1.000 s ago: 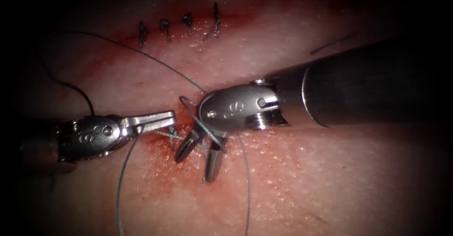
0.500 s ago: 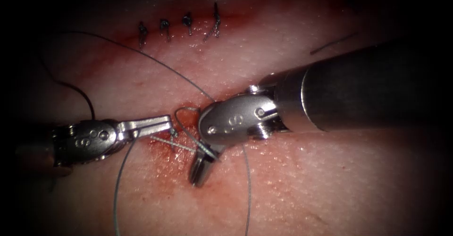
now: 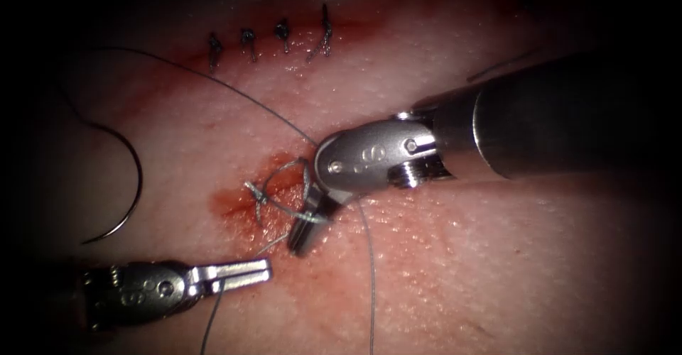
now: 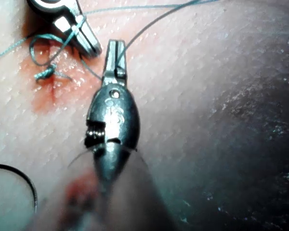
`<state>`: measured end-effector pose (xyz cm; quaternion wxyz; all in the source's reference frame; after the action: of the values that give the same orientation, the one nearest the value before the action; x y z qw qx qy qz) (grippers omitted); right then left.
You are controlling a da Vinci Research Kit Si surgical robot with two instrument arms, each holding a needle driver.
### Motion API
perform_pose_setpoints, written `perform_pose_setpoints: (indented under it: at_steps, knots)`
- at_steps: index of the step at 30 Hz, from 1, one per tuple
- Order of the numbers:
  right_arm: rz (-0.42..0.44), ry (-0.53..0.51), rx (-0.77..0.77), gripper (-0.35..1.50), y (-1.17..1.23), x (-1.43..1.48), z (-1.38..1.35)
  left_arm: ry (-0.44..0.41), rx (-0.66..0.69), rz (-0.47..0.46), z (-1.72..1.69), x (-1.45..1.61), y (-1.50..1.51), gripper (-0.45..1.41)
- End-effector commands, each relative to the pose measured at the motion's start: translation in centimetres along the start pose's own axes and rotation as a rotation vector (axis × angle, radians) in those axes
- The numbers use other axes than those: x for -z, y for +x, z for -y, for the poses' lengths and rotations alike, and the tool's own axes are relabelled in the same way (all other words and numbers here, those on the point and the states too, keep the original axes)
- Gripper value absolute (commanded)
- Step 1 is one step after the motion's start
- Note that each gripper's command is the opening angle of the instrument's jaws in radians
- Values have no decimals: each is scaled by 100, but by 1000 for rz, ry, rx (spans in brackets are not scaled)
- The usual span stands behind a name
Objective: Wound Closure
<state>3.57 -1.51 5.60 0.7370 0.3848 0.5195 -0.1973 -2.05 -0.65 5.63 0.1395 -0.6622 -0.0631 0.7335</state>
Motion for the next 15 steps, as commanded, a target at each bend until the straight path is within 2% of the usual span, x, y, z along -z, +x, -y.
perform_pose_setpoints:
  at_steps: [1, 15]
  knots:
    - [-16, -15, -11, -35, -5, -3, -8, -10, 1, -1, -16, -9, -5, -45]
    - [-89, -153, -116, -35, -18, 42, -40, -122, -4, 4, -133, -27, 19, -45]
